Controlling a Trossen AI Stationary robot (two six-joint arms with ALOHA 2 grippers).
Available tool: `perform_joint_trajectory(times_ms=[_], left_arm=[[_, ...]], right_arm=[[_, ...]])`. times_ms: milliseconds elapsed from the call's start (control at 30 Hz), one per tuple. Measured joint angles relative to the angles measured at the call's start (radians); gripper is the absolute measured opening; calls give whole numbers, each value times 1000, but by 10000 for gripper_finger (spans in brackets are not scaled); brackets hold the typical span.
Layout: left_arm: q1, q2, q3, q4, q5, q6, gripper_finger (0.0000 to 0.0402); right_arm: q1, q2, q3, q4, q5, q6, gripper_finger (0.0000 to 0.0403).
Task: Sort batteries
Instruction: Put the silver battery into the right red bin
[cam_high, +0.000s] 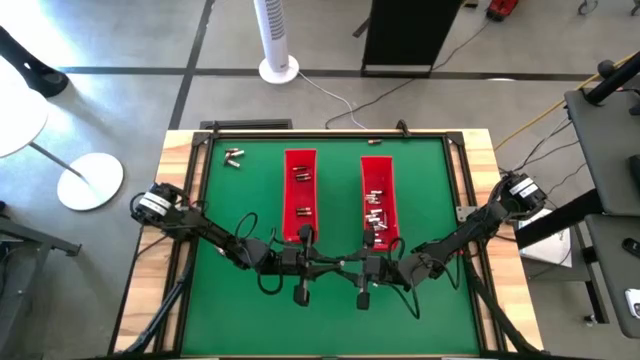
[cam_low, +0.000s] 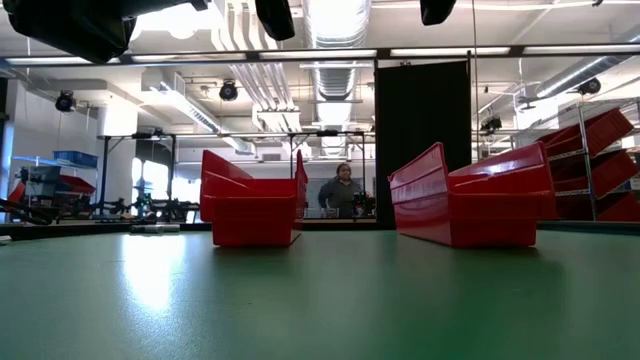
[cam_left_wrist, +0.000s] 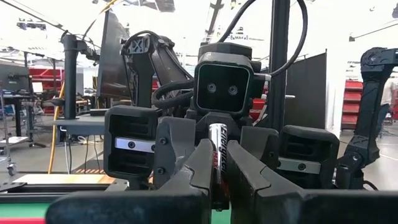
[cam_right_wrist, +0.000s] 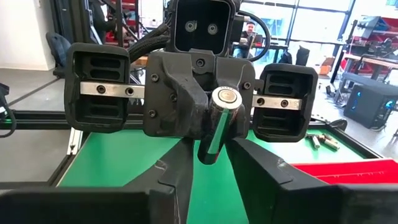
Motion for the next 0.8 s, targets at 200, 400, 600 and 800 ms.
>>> perform_joint_trajectory(times_ms=[200, 400, 600, 800], left_arm=[[0, -1, 0, -18, 0, -3, 6], [0, -2, -1, -27, -1, 0, 6], [1, -2, -18, -33, -1, -22, 22], [1, -25, -40, -45, -1, -17, 81]], right_arm=[[1, -4, 0, -6, 0, 0, 74], [2, -4, 0, -6, -1, -8, 23], [0, -4, 0, -32, -1, 11, 27], [-1, -5, 0, -41, 1, 11, 27]])
